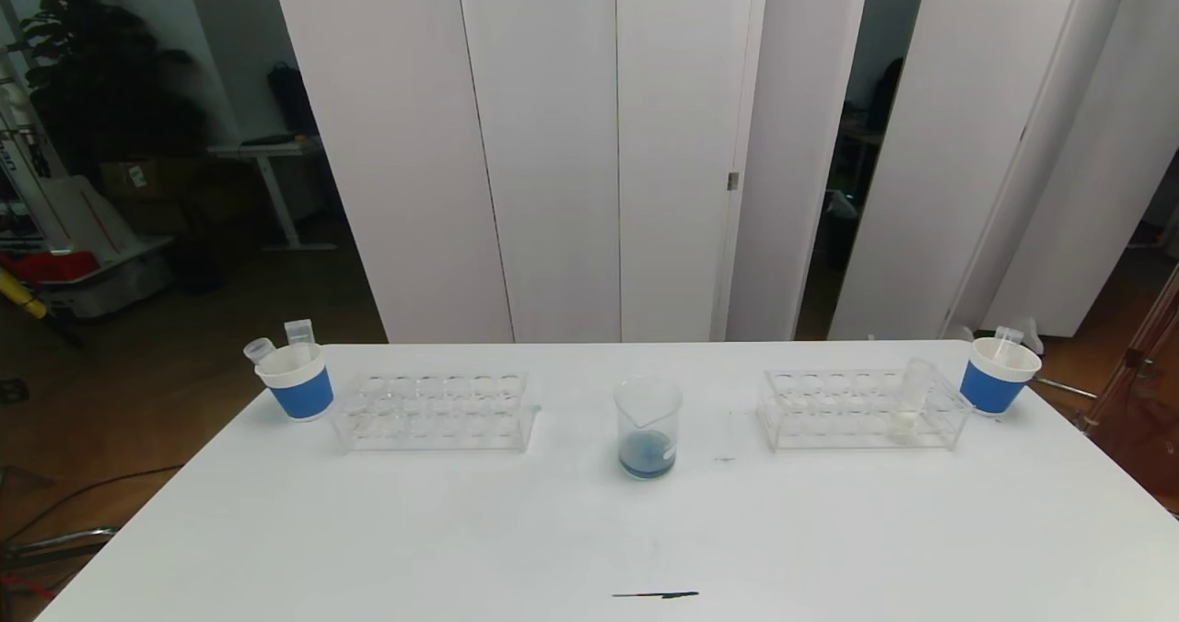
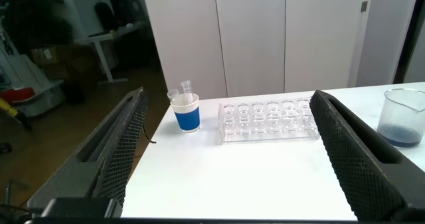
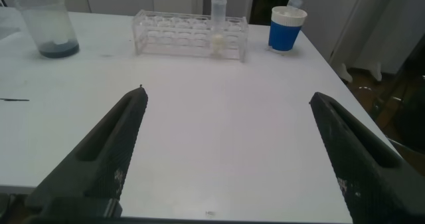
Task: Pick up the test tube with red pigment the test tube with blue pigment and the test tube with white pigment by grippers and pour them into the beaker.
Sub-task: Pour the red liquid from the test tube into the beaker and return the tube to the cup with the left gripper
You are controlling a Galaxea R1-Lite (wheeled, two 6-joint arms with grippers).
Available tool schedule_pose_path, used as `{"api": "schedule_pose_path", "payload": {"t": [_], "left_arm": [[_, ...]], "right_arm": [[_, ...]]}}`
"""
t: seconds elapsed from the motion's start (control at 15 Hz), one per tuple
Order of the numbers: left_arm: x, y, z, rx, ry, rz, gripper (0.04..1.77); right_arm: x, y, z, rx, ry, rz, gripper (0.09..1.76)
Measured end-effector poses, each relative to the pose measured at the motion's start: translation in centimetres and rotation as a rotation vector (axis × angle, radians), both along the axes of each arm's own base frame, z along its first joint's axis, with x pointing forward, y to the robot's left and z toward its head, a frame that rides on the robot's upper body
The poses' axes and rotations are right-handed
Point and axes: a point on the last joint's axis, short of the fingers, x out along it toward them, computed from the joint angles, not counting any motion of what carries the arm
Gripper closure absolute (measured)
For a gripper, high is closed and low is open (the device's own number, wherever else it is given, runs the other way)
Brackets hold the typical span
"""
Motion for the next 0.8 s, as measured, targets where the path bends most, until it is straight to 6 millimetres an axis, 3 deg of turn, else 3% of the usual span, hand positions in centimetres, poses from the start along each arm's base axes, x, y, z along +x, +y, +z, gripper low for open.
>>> {"api": "schedule_pose_path", "payload": {"t": [0.2,0.33,0.6,0.8], "left_arm": [[-2.9,-0.1,-3.0,-0.028,0.019,-0.049,0.07],[-3.7,-0.2,-4.6,-0.053,0.008,-0.086,0.07],[-3.1,-0.3,-7.3,-0.081,-0.019,-0.116,0.07],[-2.4,-0.3,-10.0,-0.099,0.121,-0.107,0.07]], "right_arm": [[0.0,0.0,0.0,0.000,0.000,0.000,0.10],[0.0,0.0,0.0,0.000,0.000,0.000,0.10],[0.0,0.0,0.0,0.000,0.000,0.000,0.10],[0.0,0.0,0.0,0.000,0.000,0.000,0.10]]}}
